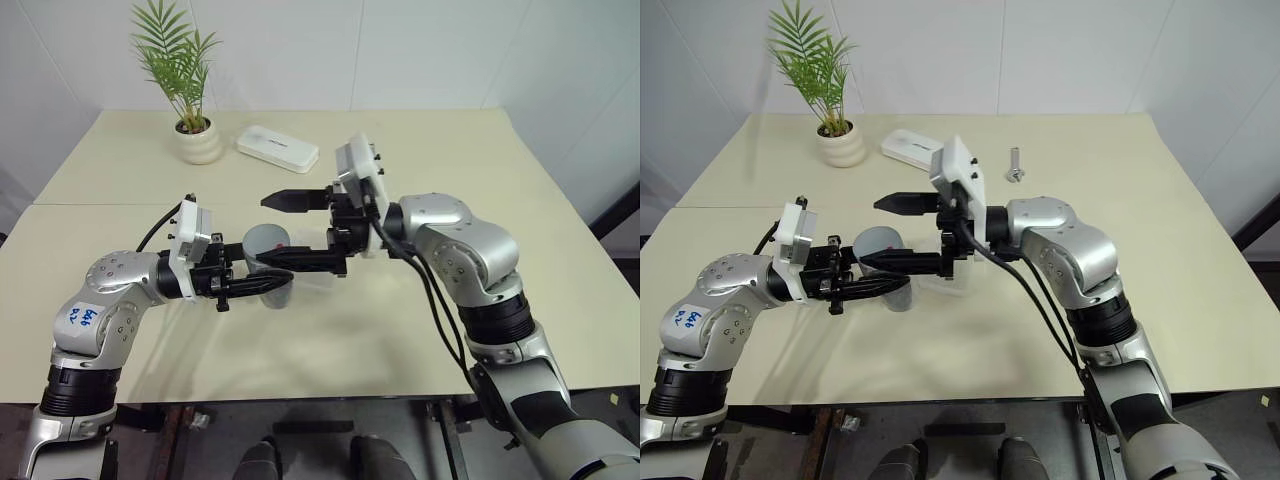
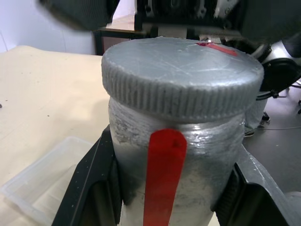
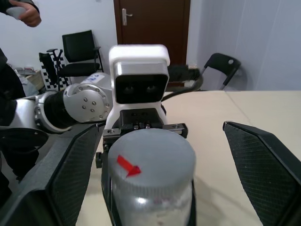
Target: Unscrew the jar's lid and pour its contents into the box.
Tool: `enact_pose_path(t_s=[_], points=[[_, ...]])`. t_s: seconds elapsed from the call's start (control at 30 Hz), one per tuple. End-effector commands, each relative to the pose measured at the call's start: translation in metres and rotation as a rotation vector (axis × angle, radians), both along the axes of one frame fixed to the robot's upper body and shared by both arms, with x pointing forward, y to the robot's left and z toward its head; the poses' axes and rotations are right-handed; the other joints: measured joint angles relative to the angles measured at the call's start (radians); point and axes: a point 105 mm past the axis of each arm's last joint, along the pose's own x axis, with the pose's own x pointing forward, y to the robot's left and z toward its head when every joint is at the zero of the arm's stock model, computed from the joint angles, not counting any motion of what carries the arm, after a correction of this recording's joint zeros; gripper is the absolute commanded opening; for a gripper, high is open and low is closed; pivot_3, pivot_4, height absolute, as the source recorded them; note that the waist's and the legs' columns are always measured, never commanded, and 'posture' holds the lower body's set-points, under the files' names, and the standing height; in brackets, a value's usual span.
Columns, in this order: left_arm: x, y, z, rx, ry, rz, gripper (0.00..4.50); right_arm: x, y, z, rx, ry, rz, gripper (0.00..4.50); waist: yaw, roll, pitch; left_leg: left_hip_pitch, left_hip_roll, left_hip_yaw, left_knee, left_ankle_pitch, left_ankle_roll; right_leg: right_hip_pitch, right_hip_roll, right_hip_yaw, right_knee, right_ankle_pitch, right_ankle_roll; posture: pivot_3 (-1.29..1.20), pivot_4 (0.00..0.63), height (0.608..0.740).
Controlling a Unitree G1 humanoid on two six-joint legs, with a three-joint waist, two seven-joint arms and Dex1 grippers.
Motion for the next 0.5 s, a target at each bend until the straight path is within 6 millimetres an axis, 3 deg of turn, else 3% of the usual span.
enact_pose_path(t_s=[0.03, 0.33, 0.5], points=[[-0.007, -0.001, 0.006, 0.003, -0.035, -0.014, 1.96, -0.005, 0.009, 0.01, 0.007, -0.057, -0.01, 4.46, 0.0, 0.0, 0.0, 0.0, 0.0, 0.0, 0.0, 0.0, 0.0, 0.0, 0.0, 0.0, 0.0, 0.0, 0.0, 0.0, 0.15, 0.74], [-0.007, 0.0, 0.005, 0.001, -0.033, -0.004, 1.96, 0.011, 0.021, 0.01, -0.015, -0.093, -0.085, 4.46, -0.001, 0.0, 0.0, -0.008, 0.0, 0.0, 0.003, 0.0, 0.0, -0.01, 0.0, 0.0, 0.004, 0.0, 0.0, 0.0, 0.15, 0.74], [-0.007, 0.0, 0.004, -0.001, -0.034, -0.004, 1.96, 0.007, 0.021, 0.004, -0.039, -0.076, -0.061, 4.46, -0.001, 0.0, 0.0, -0.01, 0.0, 0.0, 0.003, 0.0, 0.0, -0.01, 0.0, 0.0, 0.004, 0.0, 0.001, 0.0, 0.15, 0.74]])
